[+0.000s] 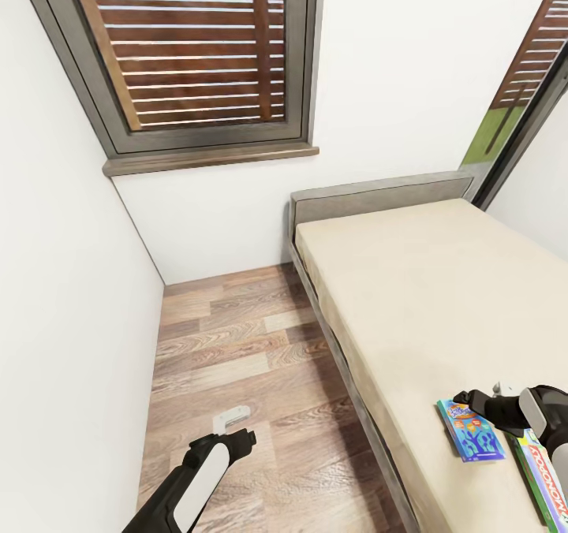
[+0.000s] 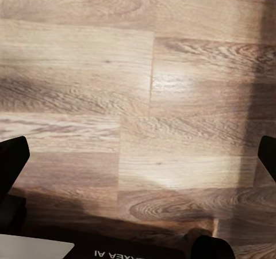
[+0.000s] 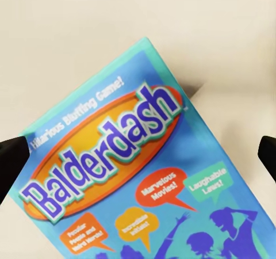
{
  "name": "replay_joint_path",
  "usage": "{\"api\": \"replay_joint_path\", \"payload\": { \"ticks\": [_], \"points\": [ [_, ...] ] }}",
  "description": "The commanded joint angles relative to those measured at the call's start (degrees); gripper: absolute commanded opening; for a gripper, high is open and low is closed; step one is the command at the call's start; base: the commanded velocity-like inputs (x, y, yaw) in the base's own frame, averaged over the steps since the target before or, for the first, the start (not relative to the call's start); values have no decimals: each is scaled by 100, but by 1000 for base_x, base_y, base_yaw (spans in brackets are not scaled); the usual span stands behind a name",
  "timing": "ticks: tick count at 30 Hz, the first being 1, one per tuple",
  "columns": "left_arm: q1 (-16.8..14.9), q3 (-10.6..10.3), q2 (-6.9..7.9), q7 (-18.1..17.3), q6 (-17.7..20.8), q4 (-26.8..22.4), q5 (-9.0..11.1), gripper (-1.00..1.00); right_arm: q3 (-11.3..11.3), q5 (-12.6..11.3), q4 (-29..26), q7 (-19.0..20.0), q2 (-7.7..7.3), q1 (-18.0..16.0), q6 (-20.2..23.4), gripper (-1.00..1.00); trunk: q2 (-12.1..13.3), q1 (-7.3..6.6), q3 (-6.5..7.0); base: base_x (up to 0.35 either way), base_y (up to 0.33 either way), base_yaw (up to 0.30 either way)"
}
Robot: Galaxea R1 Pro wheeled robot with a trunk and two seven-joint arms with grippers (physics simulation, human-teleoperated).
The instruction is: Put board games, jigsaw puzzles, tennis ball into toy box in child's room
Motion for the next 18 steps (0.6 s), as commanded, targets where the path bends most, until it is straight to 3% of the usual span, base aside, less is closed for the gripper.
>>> {"api": "replay_joint_path", "payload": {
  "ticks": [1,18],
  "points": [
    [-3,-11,2,51,5,-8,52,100,-18,-33,-5,-5,1,-3,31,100,-2,0,-4,0,0,0],
    [-3,-12,2,51,5,-8,52,100,-16,-33,-3,-3,-1,-1,36,100,-2,0,-4,0,0,0]
  ]
}}
